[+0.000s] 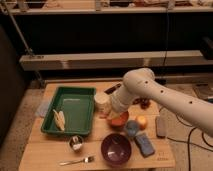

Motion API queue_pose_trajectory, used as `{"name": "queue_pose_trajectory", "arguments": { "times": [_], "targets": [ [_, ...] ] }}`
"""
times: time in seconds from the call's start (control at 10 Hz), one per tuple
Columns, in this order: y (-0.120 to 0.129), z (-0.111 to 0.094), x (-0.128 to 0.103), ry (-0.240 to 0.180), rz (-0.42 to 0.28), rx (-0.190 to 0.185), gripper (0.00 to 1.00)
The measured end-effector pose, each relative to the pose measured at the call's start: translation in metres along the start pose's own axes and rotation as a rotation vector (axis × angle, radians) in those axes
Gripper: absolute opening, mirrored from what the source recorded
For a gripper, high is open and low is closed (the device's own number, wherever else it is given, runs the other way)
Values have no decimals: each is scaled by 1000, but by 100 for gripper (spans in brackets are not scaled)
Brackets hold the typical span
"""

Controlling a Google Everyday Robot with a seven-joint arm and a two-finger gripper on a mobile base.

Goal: Place pepper in red bowl

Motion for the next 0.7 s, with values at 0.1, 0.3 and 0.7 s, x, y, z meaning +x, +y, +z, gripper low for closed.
{"name": "queue_pose_trajectory", "arguments": {
  "times": [0.1,0.3,0.7],
  "targets": [
    [-10,6,1,-9,1,15,0],
    [-12,7,3,-10,3,18,0],
    [-12,7,2,-11,0,19,0]
  ]
}}
